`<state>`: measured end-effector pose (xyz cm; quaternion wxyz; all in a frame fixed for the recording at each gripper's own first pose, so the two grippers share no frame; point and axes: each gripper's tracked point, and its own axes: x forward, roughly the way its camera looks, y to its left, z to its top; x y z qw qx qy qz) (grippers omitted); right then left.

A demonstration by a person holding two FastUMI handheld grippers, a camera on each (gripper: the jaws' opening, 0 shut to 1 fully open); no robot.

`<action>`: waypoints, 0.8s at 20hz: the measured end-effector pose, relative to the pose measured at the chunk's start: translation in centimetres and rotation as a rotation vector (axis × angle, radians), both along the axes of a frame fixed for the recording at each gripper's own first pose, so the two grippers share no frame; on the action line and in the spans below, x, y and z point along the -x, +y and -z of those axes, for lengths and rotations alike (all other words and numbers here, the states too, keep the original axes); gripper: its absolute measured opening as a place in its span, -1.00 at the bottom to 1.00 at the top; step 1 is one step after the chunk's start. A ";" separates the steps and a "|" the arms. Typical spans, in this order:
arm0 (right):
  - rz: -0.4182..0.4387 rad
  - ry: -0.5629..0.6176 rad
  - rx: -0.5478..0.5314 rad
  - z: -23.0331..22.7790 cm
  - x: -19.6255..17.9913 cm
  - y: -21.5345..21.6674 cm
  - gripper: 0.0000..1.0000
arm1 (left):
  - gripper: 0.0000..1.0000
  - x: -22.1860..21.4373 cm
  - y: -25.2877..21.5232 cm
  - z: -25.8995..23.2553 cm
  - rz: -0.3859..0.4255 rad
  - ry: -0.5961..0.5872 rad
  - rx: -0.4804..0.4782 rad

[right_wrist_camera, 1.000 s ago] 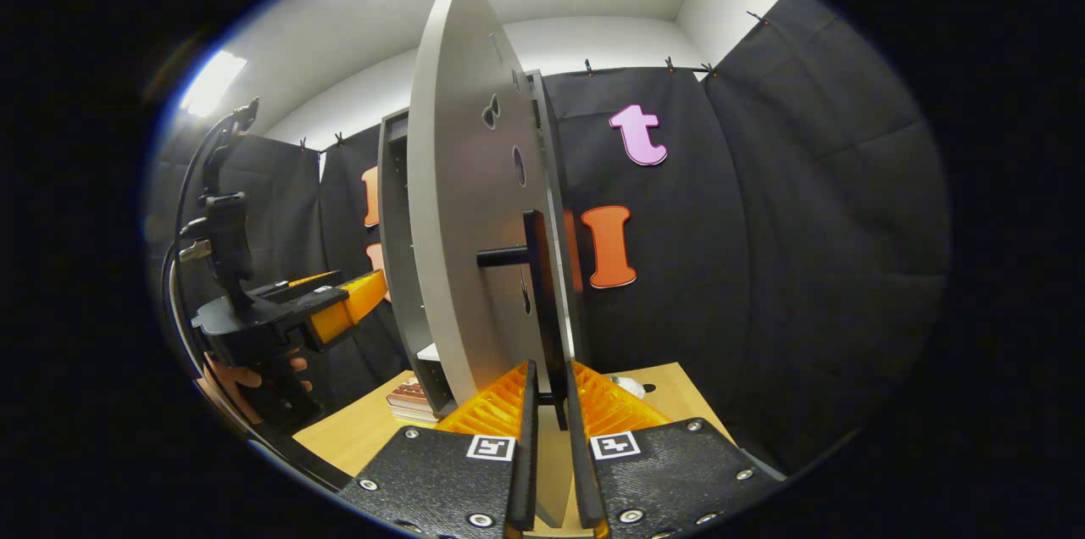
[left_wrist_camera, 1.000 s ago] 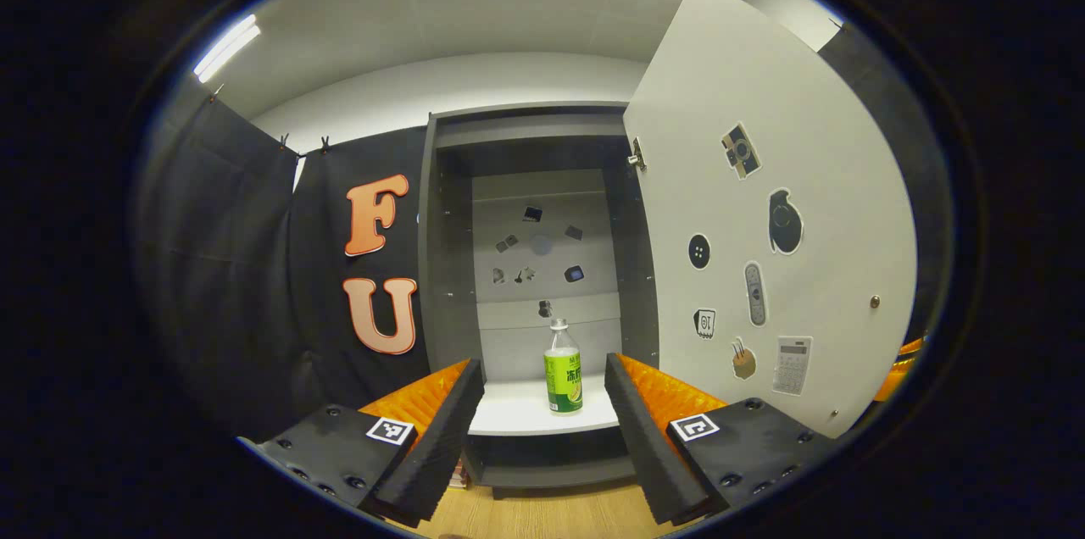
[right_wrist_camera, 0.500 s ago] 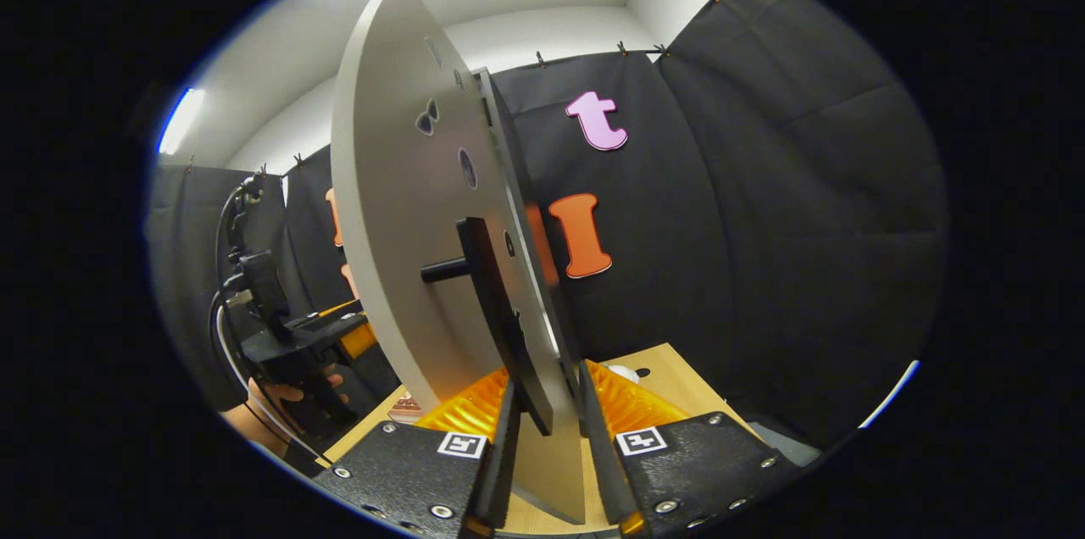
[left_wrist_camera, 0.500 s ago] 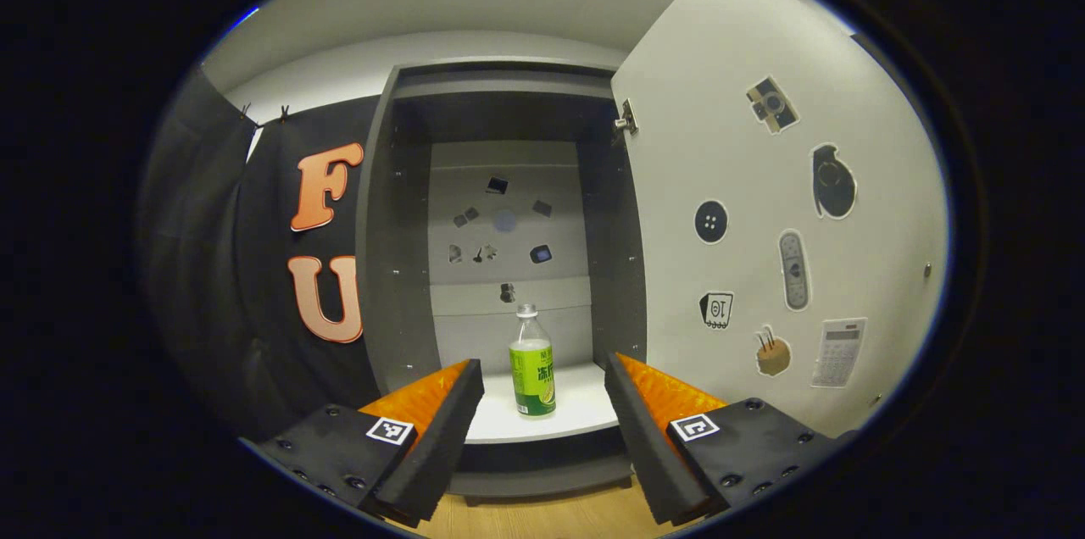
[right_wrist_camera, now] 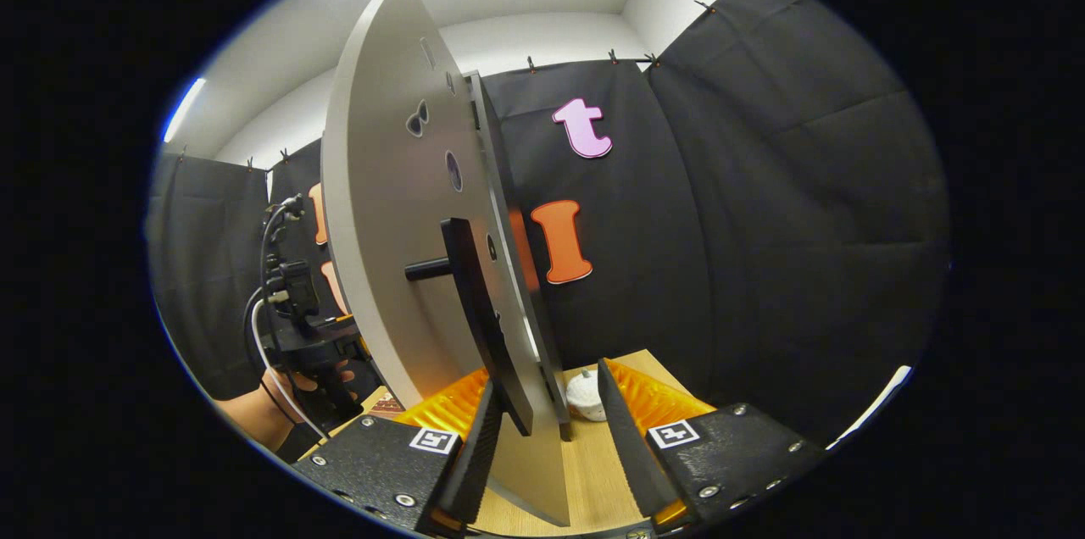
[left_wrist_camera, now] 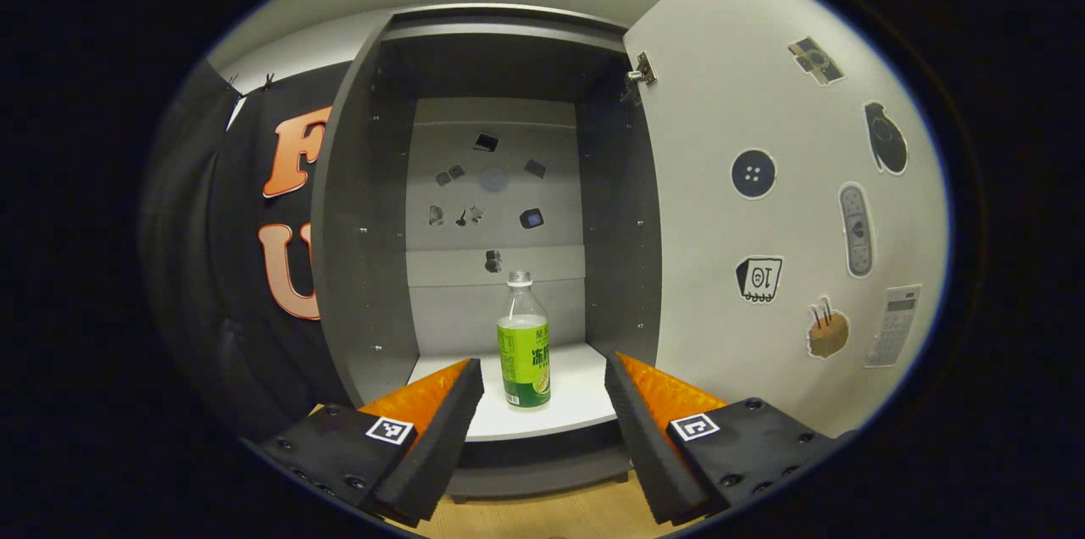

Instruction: Open the cabinet door with the right hand, grasp the bottle in the cabinet with the left hand and place it on the coaster, then close the cabinet door with the right hand.

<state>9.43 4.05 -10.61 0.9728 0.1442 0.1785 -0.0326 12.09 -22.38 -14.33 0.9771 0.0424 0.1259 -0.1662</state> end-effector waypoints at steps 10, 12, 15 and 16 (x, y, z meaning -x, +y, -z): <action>0.006 0.001 -0.002 0.1 0.1 -0.1 0.36 | 0.89 -5.3 -1.2 5.5 -0.006 0.106 -0.009; 0.007 0.002 -0.005 0.0 0.1 -0.1 0.36 | 0.89 -6.9 -1.2 7.1 -0.012 0.128 -0.017; 0.015 0.005 0.001 0.0 0.1 -0.1 0.36 | 0.89 -9.2 -0.8 9.6 -0.036 0.161 -0.046; 0.016 0.006 0.003 0.1 0.1 -0.1 0.36 | 0.89 -9.9 -0.7 10.4 -0.043 0.170 -0.057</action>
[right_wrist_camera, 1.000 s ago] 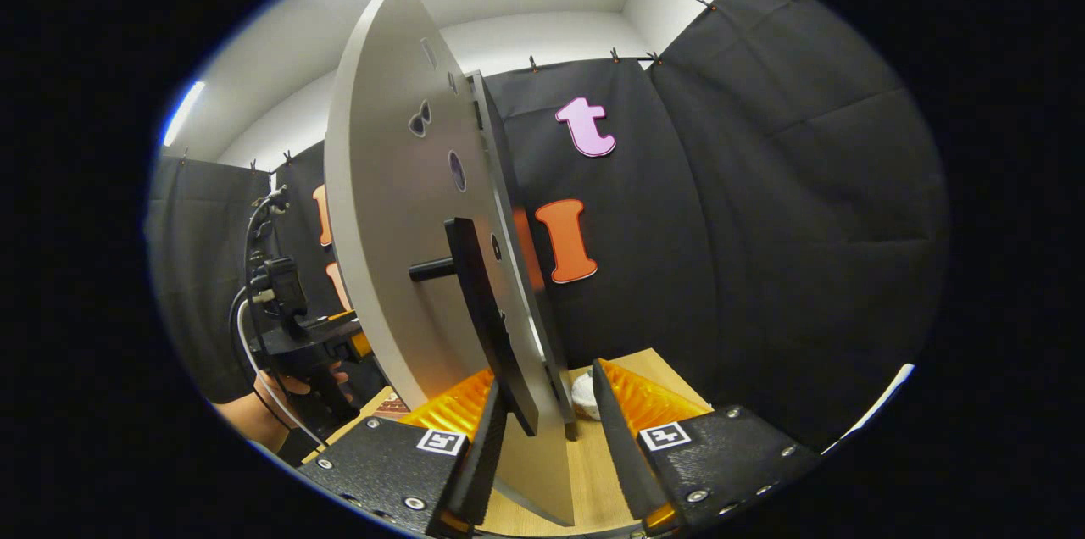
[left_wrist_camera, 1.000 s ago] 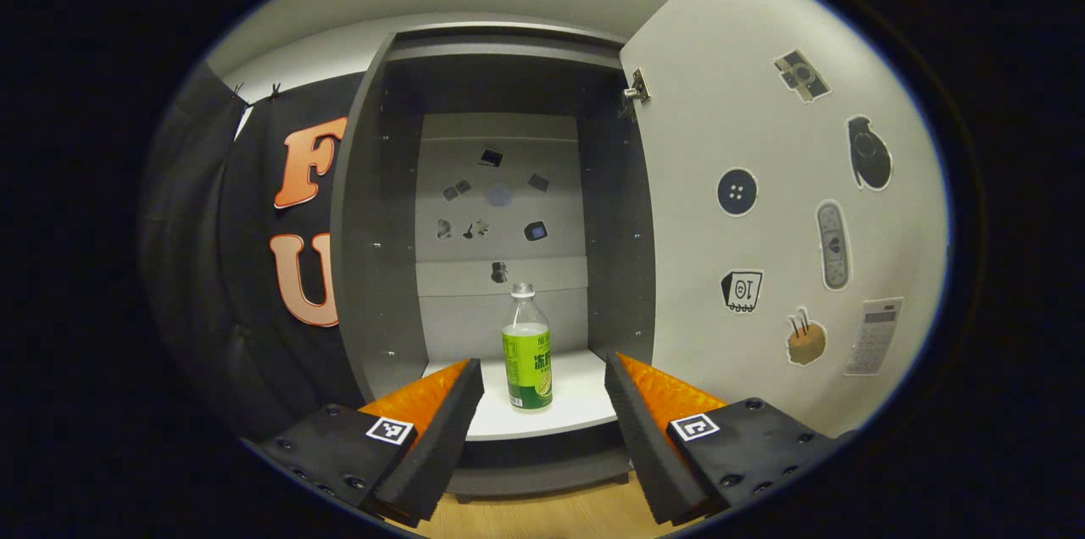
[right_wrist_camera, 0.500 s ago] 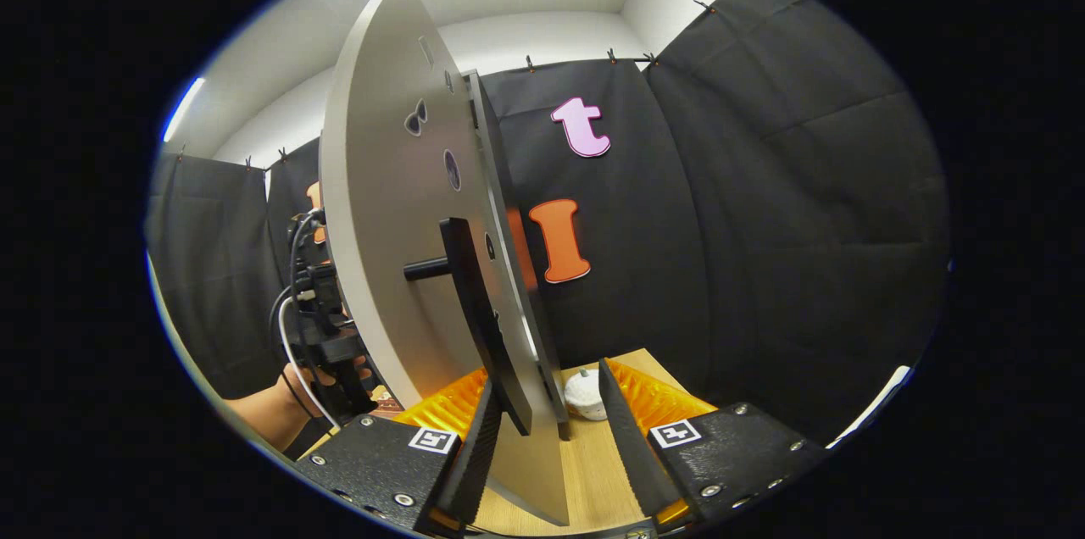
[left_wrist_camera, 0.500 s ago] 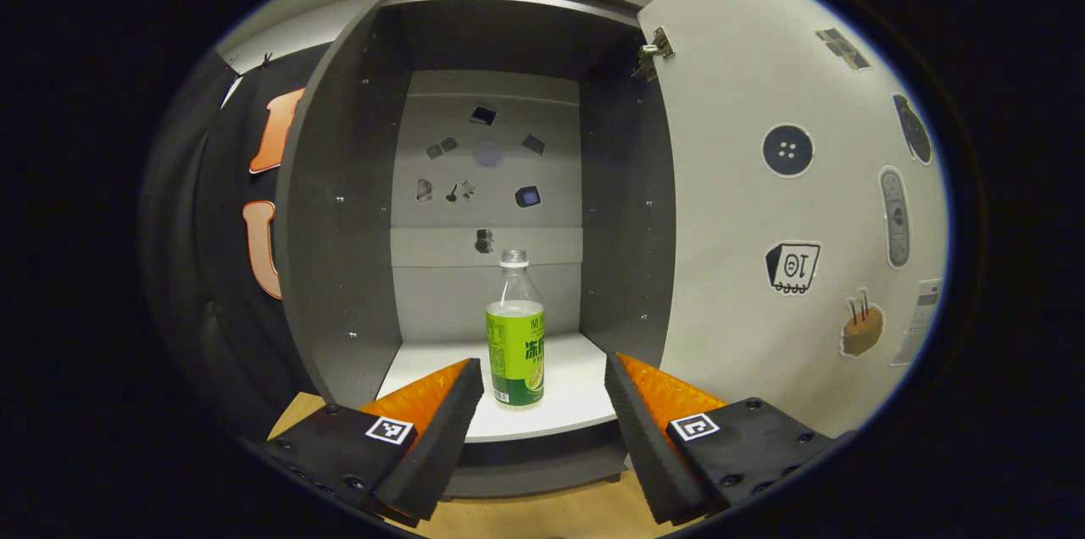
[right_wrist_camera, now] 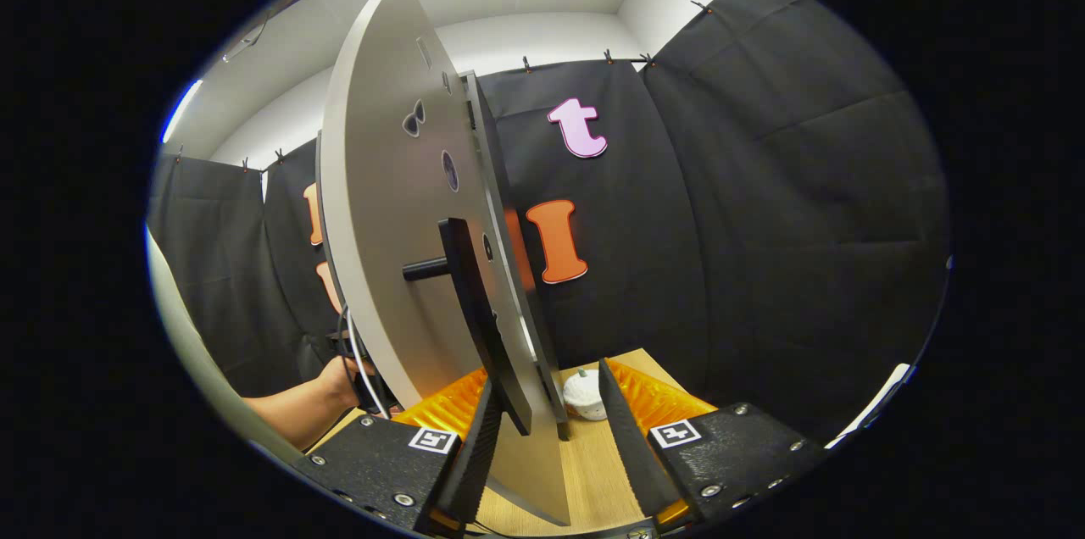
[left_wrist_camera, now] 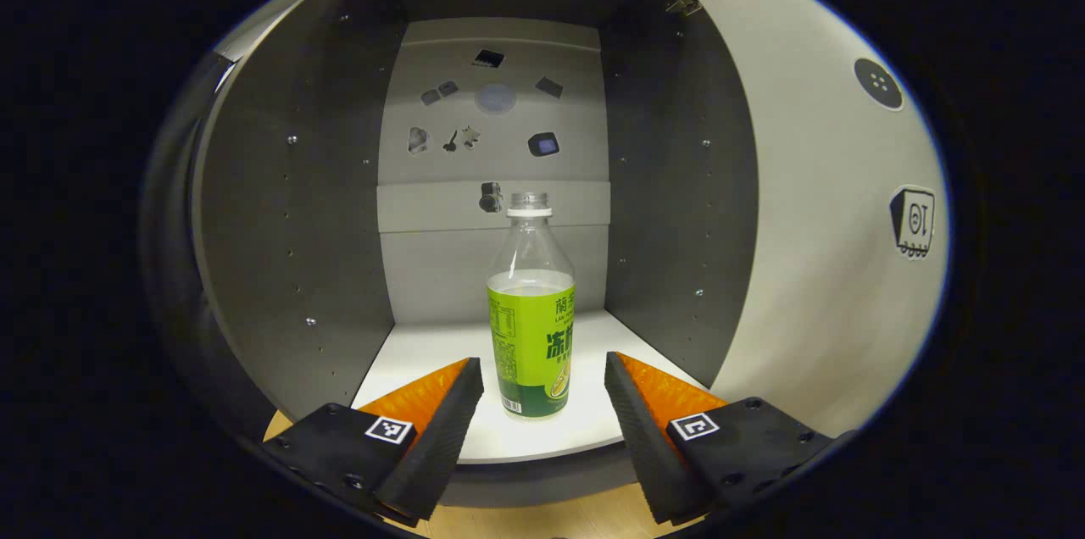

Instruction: Open the cabinet door with the right hand, grasp the bottle in the cabinet with the left hand and place it on the coaster, then close the cabinet door with the right hand.

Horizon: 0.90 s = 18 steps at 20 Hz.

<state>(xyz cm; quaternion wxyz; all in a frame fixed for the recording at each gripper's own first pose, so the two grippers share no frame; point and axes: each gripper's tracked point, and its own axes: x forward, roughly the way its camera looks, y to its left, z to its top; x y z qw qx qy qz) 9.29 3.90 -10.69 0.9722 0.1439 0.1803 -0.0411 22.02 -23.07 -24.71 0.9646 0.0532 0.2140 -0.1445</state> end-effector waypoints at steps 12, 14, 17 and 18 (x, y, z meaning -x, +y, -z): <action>0.003 0.008 0.002 0.1 0.0 0.0 0.37 | 0.89 -5.0 -0.6 4.0 -0.015 -0.004 -0.103; 0.002 0.007 0.003 0.1 0.0 -0.1 0.37 | 0.91 -5.4 -0.8 4.2 -0.013 -0.006 -0.105; -0.002 0.008 -0.001 0.1 0.1 0.0 0.37 | 0.92 -6.2 -1.0 3.5 -0.006 -0.043 -0.091; -0.004 0.006 0.001 0.1 0.0 0.0 0.37 | 0.89 -6.3 -0.9 3.0 -0.013 -0.054 -0.088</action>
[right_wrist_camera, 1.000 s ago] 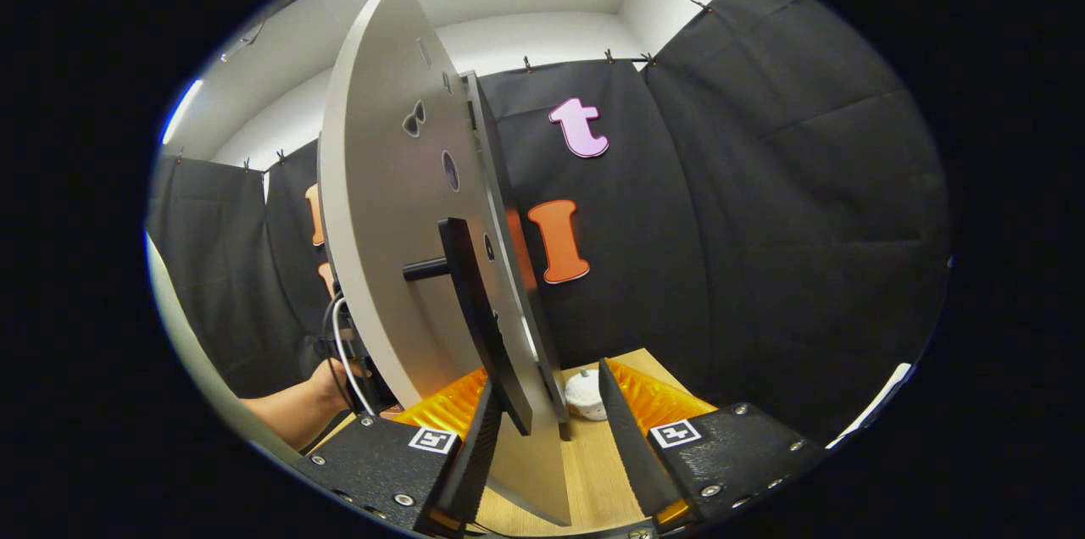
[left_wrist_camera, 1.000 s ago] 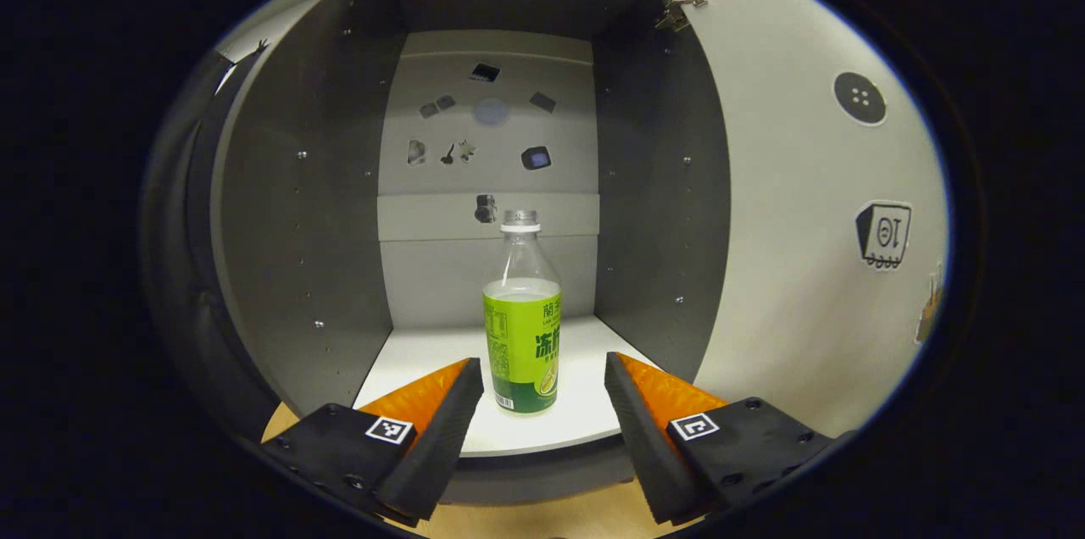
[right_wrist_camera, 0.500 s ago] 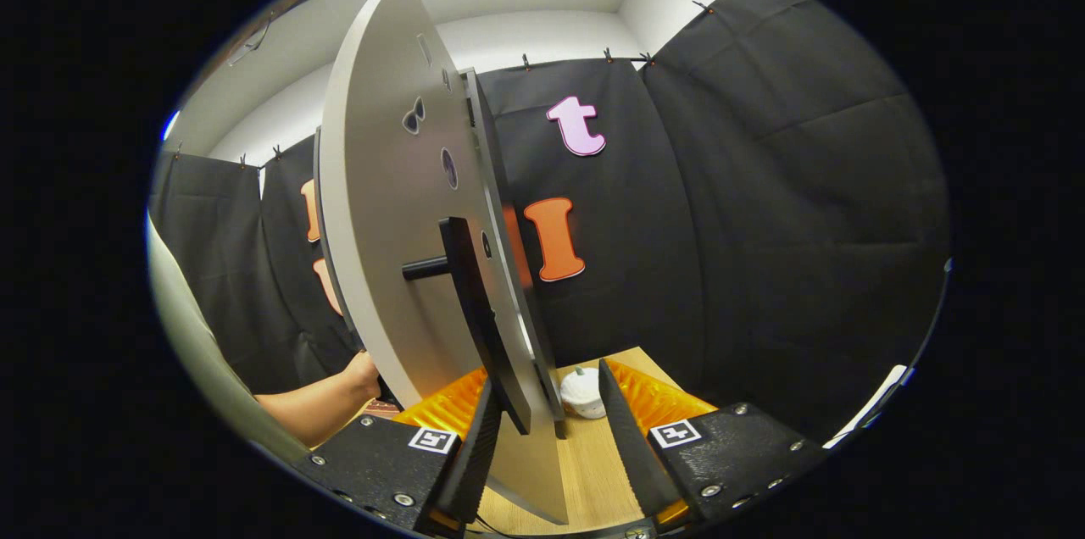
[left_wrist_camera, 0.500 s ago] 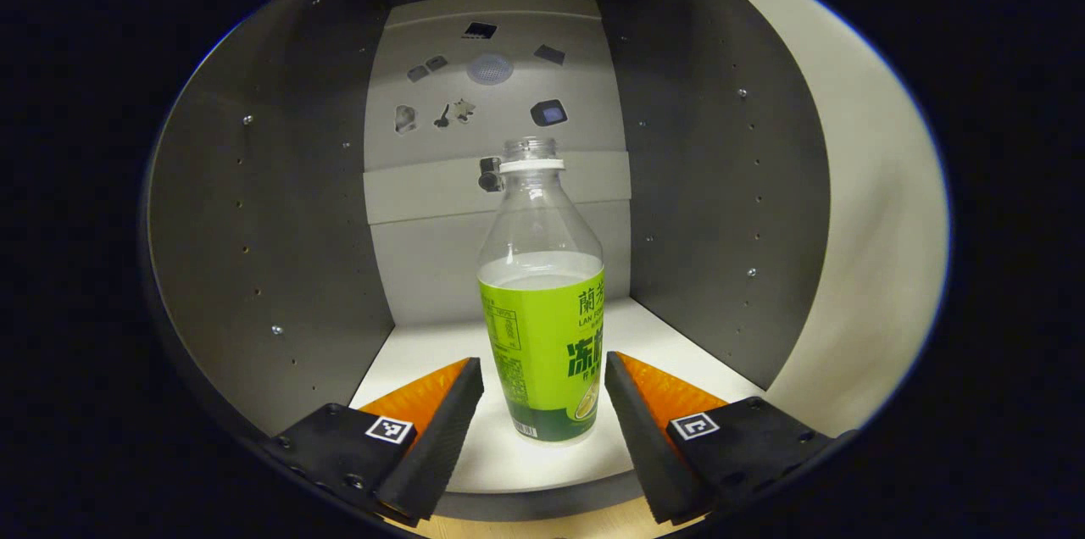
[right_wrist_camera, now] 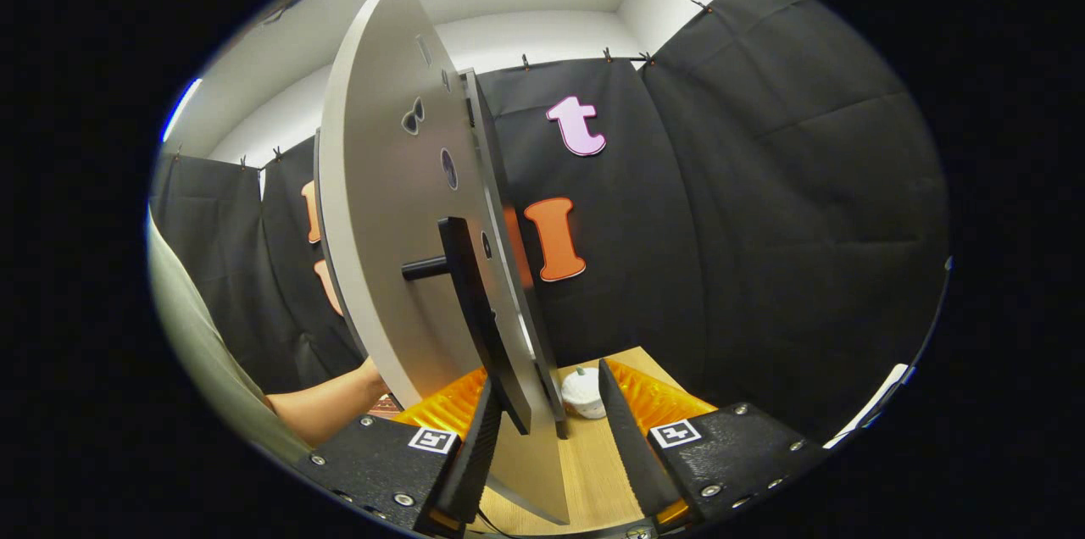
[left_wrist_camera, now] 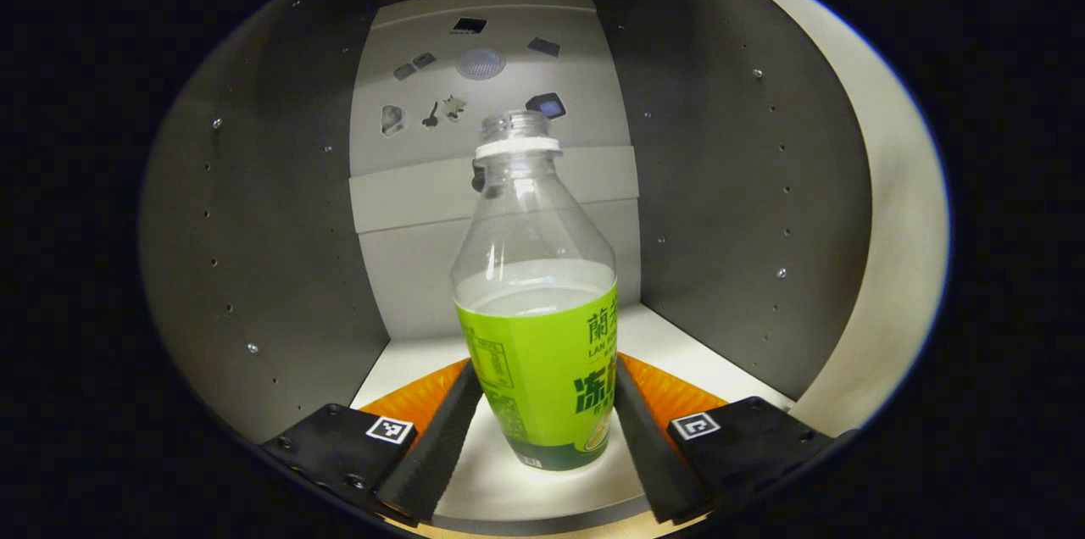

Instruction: Open the cabinet door with the right hand, grasp the bottle in the cabinet with the left hand and place it on the coaster, then close the cabinet door with the right hand.

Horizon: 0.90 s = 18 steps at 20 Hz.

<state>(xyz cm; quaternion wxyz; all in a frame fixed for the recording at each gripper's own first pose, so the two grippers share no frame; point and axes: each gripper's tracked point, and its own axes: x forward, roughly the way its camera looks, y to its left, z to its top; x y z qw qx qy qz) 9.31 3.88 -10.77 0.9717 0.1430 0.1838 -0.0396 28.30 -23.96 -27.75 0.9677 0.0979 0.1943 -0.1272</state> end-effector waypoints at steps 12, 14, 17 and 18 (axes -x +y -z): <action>-0.039 -0.022 -0.023 -0.2 0.0 0.4 0.37 | 0.67 2.0 0.7 -3.1 -0.031 -0.016 0.033; -0.065 -0.028 -0.046 -0.3 0.1 0.7 0.36 | 0.59 3.0 1.1 -3.7 -0.043 -0.015 0.037; -0.090 -0.009 -0.057 0.0 1.8 0.9 0.42 | 0.63 4.5 1.8 -4.9 -0.062 -0.036 0.029; -0.093 -0.015 -0.055 -0.4 2.3 0.6 0.43 | 0.63 5.1 2.0 -5.4 -0.068 -0.045 0.032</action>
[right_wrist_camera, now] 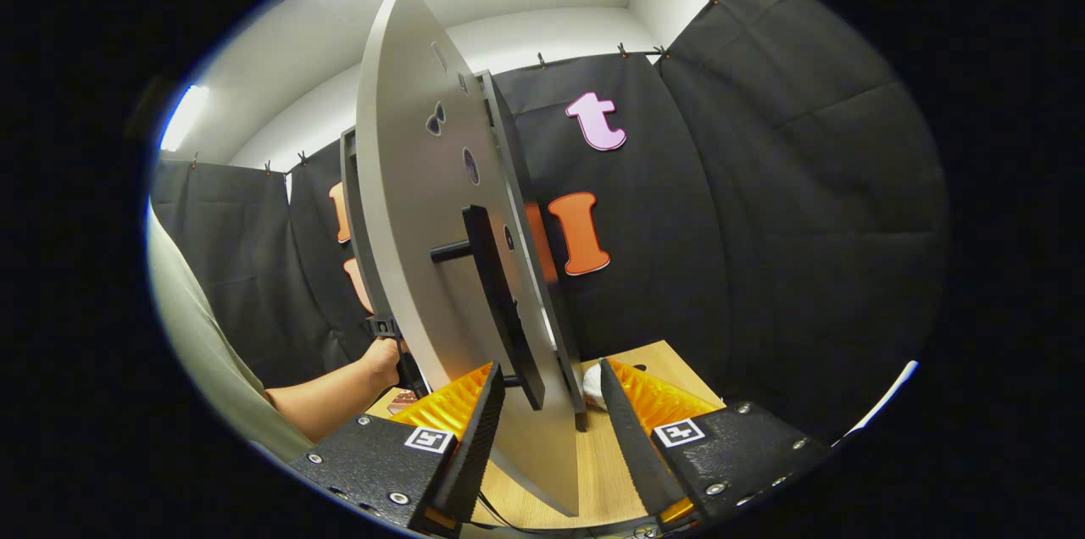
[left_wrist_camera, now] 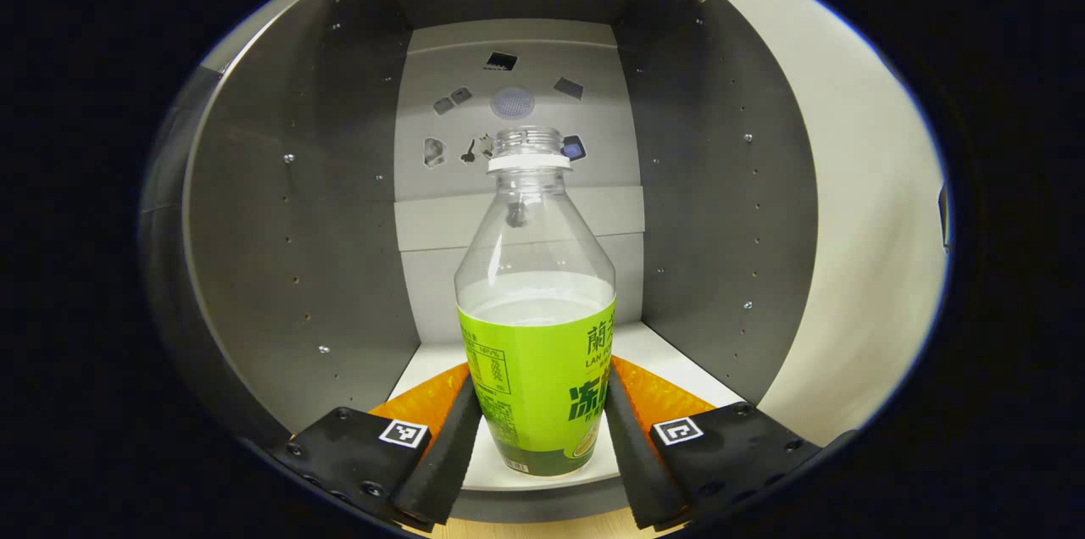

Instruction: Open the cabinet door with the right hand, grasp the bottle in the cabinet with the left hand and place it on the coaster, then close the cabinet door with the right hand.

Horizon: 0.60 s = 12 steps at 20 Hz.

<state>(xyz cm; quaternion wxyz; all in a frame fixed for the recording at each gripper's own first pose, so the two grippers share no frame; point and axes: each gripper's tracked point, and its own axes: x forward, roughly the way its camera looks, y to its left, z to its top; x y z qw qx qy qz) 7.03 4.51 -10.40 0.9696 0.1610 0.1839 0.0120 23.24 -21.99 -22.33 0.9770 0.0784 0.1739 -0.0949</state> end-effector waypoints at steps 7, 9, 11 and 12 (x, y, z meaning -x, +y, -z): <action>-0.073 -0.035 -0.045 -1.0 1.1 -0.3 0.43 | 0.59 5.1 2.6 -2.2 -0.041 -0.035 0.000; -0.104 -0.040 -0.042 -1.1 1.2 -0.2 0.43 | 0.63 6.9 4.0 -2.9 -0.065 -0.048 0.000; -0.133 -0.056 -0.044 -1.3 1.1 -0.1 0.43 | 0.63 8.7 5.5 -3.6 -0.089 -0.065 -0.003; -0.144 -0.061 -0.049 -1.3 1.1 0.0 0.44 | 0.59 9.7 6.2 -3.8 -0.103 -0.069 -0.001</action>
